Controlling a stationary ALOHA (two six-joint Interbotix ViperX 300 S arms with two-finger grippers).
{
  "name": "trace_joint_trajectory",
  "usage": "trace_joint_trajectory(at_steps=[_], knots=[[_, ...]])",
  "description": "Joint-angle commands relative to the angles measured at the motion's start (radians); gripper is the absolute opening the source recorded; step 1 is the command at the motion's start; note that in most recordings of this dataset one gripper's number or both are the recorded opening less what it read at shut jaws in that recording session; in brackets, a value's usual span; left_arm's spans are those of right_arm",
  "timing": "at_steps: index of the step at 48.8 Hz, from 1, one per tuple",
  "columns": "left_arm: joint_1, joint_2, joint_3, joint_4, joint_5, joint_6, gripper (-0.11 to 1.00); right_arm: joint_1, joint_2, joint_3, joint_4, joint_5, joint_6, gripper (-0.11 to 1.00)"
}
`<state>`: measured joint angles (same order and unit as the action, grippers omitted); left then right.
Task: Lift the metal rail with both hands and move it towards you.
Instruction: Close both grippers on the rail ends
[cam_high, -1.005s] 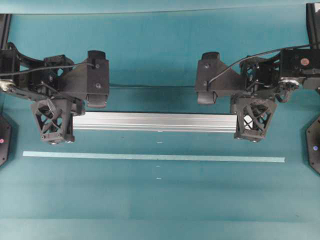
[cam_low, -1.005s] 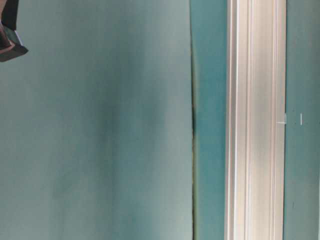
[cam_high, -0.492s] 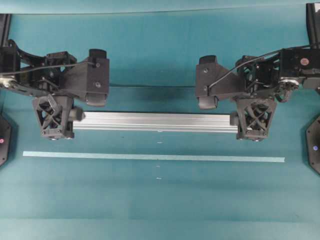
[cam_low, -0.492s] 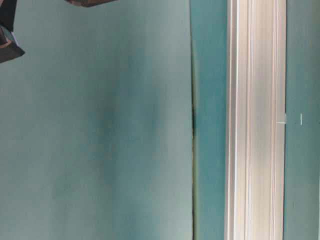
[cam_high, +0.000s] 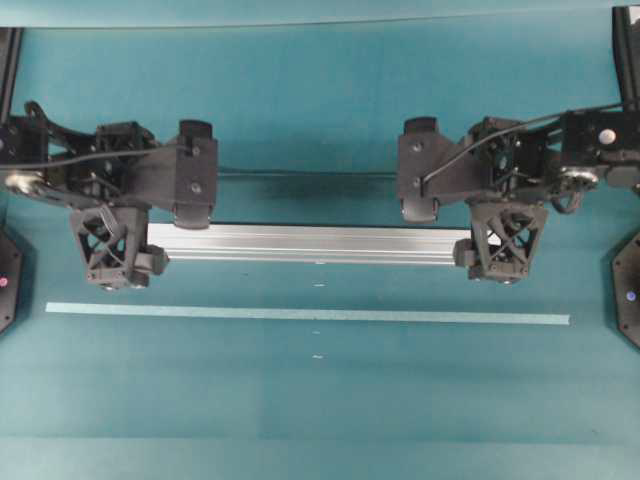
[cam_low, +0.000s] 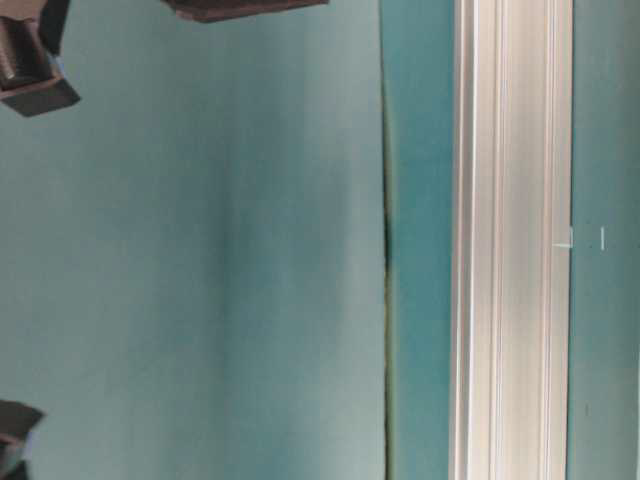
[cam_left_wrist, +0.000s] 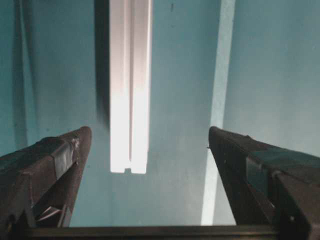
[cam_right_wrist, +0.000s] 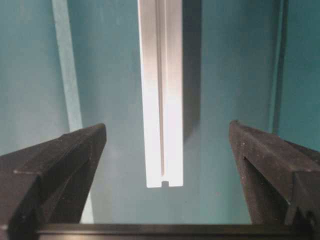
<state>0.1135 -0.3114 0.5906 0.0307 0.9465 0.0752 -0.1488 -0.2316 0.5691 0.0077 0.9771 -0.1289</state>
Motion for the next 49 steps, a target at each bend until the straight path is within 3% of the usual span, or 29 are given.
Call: trace_joint_trajectory(at_steps=[1,15,32,49], knots=[[0.011,0.009,0.014,0.003,-0.032,0.000,0.99,0.000,0.008,0.014,-0.002,-0.041,0.002,1.00],[0.061,0.080,0.054,0.003,-0.158,0.009,0.99,-0.015,0.025,0.104,0.000,-0.190,0.000,1.00],[0.064,0.175,0.120,0.003,-0.314,0.015,0.99,-0.020,0.080,0.164,0.006,-0.288,-0.005,1.00],[0.069,0.239,0.130,0.003,-0.387,0.021,0.99,-0.021,0.150,0.224,0.012,-0.419,-0.005,1.00]])
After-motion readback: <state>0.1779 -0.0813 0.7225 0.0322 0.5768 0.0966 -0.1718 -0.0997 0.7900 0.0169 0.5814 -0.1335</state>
